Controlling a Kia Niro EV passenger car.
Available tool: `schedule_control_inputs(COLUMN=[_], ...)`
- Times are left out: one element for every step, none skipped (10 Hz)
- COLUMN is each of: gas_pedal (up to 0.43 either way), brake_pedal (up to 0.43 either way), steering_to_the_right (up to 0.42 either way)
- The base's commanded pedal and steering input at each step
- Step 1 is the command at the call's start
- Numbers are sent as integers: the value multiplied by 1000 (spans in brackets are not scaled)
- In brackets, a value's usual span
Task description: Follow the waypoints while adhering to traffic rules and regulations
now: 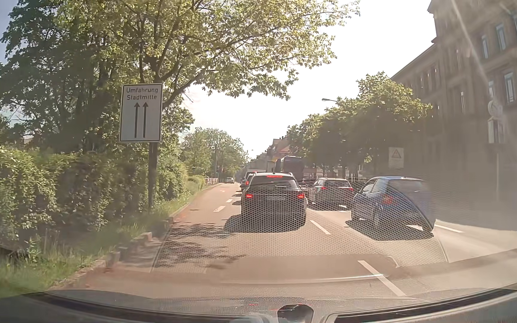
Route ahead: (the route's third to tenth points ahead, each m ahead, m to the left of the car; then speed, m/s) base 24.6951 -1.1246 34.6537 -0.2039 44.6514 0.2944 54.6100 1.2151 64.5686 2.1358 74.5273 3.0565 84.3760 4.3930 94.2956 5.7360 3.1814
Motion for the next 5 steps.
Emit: schedule_control_inputs(gas_pedal=[0, 0, 0, 0, 0], brake_pedal=[0, 0, 0, 0, 0], steering_to_the_right=[-11, -10, -9, -8, -6])
